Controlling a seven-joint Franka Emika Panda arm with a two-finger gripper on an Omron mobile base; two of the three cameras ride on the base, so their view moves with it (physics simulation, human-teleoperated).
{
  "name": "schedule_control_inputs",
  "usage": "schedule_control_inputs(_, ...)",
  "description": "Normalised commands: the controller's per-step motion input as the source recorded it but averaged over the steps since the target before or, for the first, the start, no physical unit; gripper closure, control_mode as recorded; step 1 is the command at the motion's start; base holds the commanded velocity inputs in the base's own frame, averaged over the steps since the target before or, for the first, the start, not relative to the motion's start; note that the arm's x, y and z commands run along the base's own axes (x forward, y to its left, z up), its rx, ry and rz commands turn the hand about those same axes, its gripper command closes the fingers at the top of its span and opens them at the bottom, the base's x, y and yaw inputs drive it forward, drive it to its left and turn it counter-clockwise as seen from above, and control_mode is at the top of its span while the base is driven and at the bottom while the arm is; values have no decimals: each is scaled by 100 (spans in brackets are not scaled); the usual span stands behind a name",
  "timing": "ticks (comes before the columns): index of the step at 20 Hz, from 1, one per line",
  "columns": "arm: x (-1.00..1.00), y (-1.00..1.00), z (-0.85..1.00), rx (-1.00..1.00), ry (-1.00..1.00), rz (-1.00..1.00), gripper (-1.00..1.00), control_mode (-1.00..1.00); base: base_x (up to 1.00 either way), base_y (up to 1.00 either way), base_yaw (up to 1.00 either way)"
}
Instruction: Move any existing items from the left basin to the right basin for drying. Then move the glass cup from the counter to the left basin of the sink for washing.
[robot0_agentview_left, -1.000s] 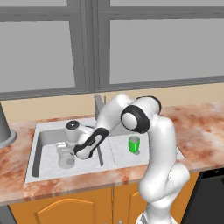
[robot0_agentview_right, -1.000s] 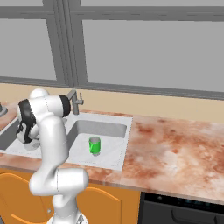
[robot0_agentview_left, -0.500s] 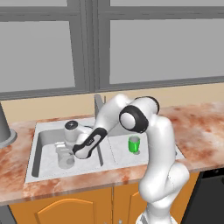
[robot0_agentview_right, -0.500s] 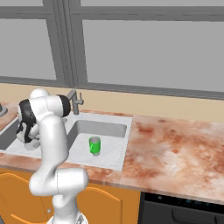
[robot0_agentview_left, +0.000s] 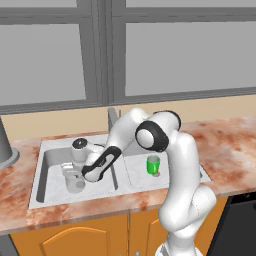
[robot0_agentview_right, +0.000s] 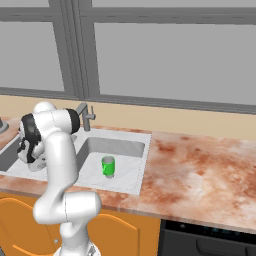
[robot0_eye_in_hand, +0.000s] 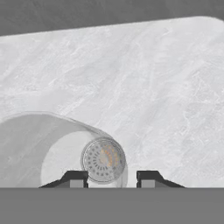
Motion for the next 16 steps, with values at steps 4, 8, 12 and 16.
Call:
schedule_control_inputs(4, -12, -4, 1, 2, 0, 0, -100, -100, 0, 0, 0)
schedule_control_inputs(8, -10, -7, 15, 3, 0, 0, -100, -100, 0, 0, 0)
schedule_control_inputs(12, -7, -12, 27, 3, 0, 0, -100, -100, 0, 0, 0)
schedule_control_inputs(16, -6, -16, 34, 5, 0, -2, -100, -100, 0, 0, 0)
